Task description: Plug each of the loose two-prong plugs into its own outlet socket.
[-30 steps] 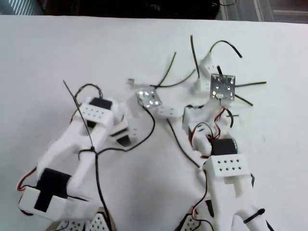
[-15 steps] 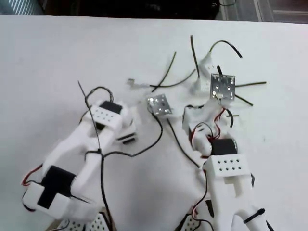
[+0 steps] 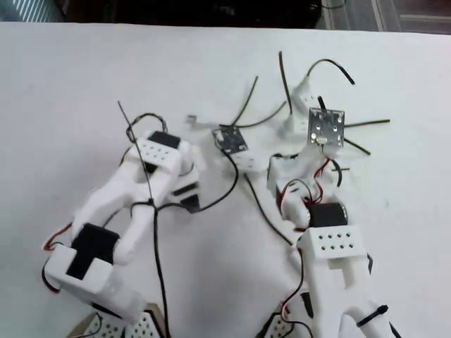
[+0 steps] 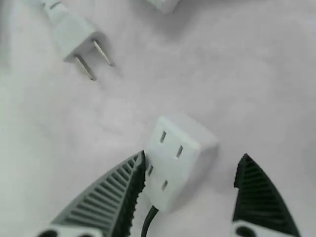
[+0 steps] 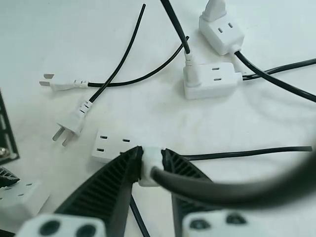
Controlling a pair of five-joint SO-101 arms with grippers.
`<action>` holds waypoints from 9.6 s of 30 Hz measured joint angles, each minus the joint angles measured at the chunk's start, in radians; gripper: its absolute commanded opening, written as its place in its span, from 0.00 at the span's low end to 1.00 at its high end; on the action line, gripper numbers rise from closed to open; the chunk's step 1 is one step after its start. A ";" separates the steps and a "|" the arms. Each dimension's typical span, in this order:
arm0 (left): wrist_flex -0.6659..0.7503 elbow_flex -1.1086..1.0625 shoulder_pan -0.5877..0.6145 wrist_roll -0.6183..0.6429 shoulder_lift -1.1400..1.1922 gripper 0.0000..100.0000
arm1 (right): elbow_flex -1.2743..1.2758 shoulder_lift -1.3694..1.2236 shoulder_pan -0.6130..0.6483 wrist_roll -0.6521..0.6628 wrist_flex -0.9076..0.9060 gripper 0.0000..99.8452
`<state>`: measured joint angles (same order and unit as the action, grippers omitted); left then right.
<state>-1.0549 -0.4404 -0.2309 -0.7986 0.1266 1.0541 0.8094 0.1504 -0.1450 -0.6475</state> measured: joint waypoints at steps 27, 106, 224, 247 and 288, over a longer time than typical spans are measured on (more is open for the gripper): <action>-0.141 0.117 0.044 0.008 0.112 0.10 | 0.000 0.000 0.000 0.000 0.000 0.02; 0.120 -0.825 0.443 0.473 -1.080 0.28 | -0.265 -0.568 0.483 0.344 0.087 0.02; 0.123 -0.839 0.578 0.517 -1.080 0.28 | -1.923 -1.761 0.301 -0.347 -0.773 0.12; 0.123 -0.839 0.578 0.517 -1.080 0.28 | -2.295 -1.903 0.302 -0.293 -1.049 0.02; 0.123 -0.839 0.578 0.517 -1.080 0.28 | -0.852 -1.143 0.295 0.344 -0.732 0.10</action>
<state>-0.9321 -1.2797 0.3475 -0.2816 -0.9536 0.2025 -0.3337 0.4450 0.1987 -1.3794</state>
